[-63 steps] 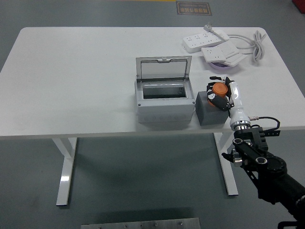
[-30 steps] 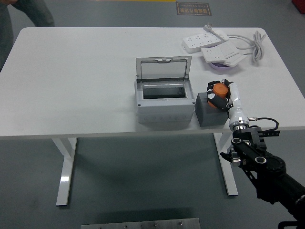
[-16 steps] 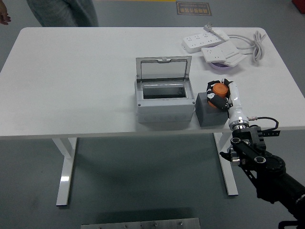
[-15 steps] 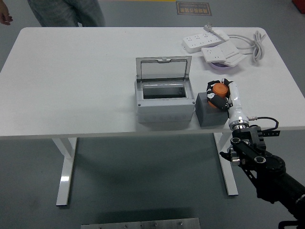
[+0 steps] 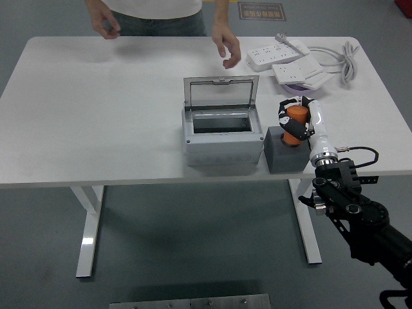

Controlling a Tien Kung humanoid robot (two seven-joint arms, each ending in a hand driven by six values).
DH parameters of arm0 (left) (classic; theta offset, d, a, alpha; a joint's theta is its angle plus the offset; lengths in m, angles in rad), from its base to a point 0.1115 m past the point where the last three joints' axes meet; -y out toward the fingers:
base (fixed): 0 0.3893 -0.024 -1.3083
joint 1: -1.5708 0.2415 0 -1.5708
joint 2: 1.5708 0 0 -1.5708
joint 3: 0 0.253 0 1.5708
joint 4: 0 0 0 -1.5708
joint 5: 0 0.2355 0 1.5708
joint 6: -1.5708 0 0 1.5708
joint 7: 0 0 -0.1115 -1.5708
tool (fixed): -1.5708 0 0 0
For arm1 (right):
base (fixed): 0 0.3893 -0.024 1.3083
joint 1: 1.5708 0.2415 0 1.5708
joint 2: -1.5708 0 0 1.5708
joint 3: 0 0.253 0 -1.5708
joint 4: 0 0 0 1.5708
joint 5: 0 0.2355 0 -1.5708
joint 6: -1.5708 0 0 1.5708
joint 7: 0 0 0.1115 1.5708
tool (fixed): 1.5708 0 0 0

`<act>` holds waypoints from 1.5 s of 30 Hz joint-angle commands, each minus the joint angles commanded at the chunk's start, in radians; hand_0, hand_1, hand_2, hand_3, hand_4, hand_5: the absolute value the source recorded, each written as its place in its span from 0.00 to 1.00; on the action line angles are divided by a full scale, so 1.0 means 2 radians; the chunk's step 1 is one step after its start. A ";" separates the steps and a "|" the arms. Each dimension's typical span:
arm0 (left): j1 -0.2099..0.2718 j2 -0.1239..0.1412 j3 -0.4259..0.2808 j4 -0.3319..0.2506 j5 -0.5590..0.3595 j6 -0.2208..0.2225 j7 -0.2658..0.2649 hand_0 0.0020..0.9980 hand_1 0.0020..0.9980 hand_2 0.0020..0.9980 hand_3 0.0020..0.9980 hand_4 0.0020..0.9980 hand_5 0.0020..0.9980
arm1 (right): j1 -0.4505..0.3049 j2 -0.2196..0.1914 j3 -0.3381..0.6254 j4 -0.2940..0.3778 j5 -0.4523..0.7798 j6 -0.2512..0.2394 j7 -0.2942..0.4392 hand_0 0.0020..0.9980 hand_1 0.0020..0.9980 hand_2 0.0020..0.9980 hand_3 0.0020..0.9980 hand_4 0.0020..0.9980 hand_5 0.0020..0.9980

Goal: Fetch the battery,place it into the box,close the lid of the box

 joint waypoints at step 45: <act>0.005 0.008 -0.007 0.000 0.003 0.002 0.000 0.85 0.92 0.85 0.84 0.84 0.70 | 0.144 -0.010 -0.133 0.067 -0.478 0.120 -0.276 0.17 0.23 0.31 0.37 0.27 0.00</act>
